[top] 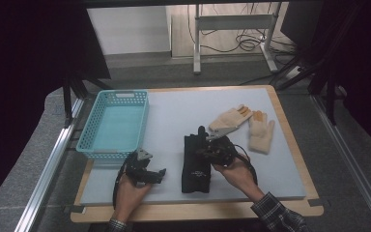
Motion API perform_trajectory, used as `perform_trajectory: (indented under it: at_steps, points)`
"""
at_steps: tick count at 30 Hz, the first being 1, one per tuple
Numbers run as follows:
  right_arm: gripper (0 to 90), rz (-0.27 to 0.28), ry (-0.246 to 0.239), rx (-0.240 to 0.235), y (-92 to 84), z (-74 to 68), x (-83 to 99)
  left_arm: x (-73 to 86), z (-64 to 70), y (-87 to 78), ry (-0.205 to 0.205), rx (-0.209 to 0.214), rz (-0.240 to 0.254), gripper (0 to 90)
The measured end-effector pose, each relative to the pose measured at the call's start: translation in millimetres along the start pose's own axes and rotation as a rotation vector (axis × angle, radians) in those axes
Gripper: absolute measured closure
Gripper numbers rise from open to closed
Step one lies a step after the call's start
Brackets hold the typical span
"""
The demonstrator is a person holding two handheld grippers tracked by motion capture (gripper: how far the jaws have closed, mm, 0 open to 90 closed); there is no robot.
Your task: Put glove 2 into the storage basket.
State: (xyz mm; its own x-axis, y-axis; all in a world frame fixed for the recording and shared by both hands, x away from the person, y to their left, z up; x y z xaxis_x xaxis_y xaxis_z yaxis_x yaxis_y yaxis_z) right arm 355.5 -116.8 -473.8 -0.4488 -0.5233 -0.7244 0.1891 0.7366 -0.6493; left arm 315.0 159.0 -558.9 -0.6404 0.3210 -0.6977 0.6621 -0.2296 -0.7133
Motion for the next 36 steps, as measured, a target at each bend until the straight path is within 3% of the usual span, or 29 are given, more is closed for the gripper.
perform_trajectory:
  at_steps: [2, 6, 8, 9, 10, 12, 17, 20, 23, 25, 26, 27, 30, 36]
  points:
    - [86.4, -0.008, 0.023, 0.023, 13.1, 4.3, 10.6, -0.1, -0.4, -0.2, 0.006, 0.0, -0.002, 1.6]
    - [83.0, -0.032, 0.007, 0.056, 26.5, 2.5, 22.4, 0.1, 0.1, 0.0, -0.001, 0.0, -0.001, 1.6]
    - [69.2, -0.024, 0.004, 0.051, 28.3, 1.4, 26.1, 0.1, 0.1, 0.0, 0.0, 0.0, -0.001, 1.6]
    - [69.2, -0.024, 0.004, 0.051, 28.3, 1.4, 26.1, 0.1, 0.1, 0.0, 0.0, 0.0, -0.001, 1.6]
    - [62.2, -0.006, -0.006, 0.064, 20.7, 1.6, 23.0, 0.0, 0.2, 0.0, -0.002, 0.0, -0.001, 1.6]
    - [58.2, 0.009, -0.023, 0.068, 10.6, 4.4, 20.3, 0.0, 0.3, 0.0, -0.003, 0.0, 0.0, 1.6]
    - [55.2, 0.04, 0.0, 0.059, -5.5, 15.0, 25.9, 0.0, 0.1, -0.1, -0.001, -0.001, -0.002, 1.6]
    - [52.6, 0.057, 0.044, 0.038, -12.0, 26.6, 49.1, 0.0, -0.2, -0.3, 0.004, 0.0, -0.005, 1.6]
    - [50.3, 0.051, 0.062, 0.047, -12.8, 30.1, 60.0, 0.0, -0.2, -0.3, 0.004, 0.0, -0.004, 1.6]
    - [52.9, 0.055, 0.082, 0.042, -14.5, 32.0, 69.0, 0.1, -0.3, -0.5, 0.003, 0.001, -0.004, 2.1]
    - [65.8, 0.056, 0.079, 0.023, -16.5, 31.7, 75.9, 0.5, -0.6, -1.7, 0.005, 0.002, 0.001, 2.6]
    - [65.8, 0.056, 0.079, 0.023, -16.5, 31.7, 75.9, 0.5, -0.6, -1.7, 0.005, 0.002, 0.001, 3.3]
    - [84.3, 0.05, 0.048, -0.008, -16.7, 25.3, 85.3, 3.1, -1.5, -5.3, 0.027, 0.012, -0.002, 4.3]
    - [88.4, 0.013, -0.002, -0.038, -2.4, 14.6, 90.0, 9.8, -9.2, -9.6, 0.04, 0.017, -0.002, 2.0]
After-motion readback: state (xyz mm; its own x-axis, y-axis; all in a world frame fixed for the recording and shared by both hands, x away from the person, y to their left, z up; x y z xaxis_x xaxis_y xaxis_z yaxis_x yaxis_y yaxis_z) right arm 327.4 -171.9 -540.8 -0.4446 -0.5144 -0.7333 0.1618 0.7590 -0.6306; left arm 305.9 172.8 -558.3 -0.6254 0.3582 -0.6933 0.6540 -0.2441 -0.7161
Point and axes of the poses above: each handheld gripper's, and its own axes: y roughly forward along the jaws, x roughly out of its underside, z roughly to its right, the point moved 1 cm from there along y, roughly forward along the jaws, and after that the axes turned 10 degrees about -x, right-handed, at the moved point
